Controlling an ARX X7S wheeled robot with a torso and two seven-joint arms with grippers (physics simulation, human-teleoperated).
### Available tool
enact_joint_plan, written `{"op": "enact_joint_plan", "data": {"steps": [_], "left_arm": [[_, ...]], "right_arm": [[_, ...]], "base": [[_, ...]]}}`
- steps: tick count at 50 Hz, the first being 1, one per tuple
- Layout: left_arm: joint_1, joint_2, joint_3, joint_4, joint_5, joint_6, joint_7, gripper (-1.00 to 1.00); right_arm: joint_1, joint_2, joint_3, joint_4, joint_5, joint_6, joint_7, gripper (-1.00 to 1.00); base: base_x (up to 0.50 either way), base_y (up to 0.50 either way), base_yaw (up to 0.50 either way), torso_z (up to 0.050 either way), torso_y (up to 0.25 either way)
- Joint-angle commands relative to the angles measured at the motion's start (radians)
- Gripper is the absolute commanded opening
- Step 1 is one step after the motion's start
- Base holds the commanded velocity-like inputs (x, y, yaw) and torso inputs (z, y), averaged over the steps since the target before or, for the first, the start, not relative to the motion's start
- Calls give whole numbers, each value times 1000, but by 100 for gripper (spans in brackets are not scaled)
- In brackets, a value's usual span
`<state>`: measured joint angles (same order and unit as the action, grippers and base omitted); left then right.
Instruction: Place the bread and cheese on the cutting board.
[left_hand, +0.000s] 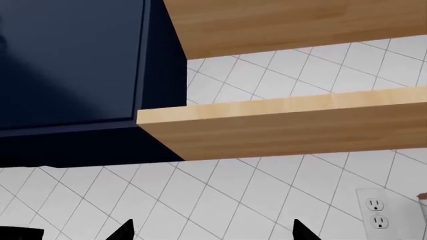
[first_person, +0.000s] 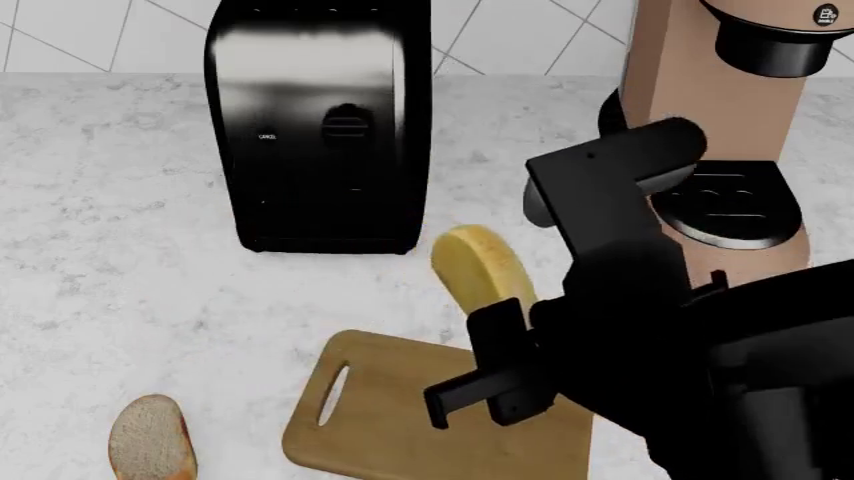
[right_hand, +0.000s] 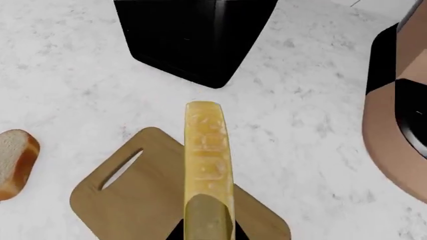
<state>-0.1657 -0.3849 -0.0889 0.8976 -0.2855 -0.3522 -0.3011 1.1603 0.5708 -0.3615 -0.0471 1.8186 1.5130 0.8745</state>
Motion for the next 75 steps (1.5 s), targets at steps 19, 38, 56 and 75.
{"op": "enact_joint_plan", "data": {"steps": [19, 38, 56, 75], "left_arm": [[10, 16, -25, -37, 17, -25, -5, 100], [15, 10, -29, -34, 9, -19, -12, 100], [15, 5, -26, -36, 5, -18, -18, 100], [18, -2, -29, -30, -6, -19, -24, 100]], "right_arm": [[-41, 36, -91, 134, -70, -45, -42, -100], [-97, 49, -149, 125, -228, -114, -209, -100], [-131, 54, -175, 118, -257, -149, -234, -100], [-124, 62, -199, 120, -256, -149, -228, 100]], "base": [[0, 0, 0, 0, 0], [0, 0, 0, 0, 0], [0, 0, 0, 0, 0], [1, 0, 0, 0, 0]]}}
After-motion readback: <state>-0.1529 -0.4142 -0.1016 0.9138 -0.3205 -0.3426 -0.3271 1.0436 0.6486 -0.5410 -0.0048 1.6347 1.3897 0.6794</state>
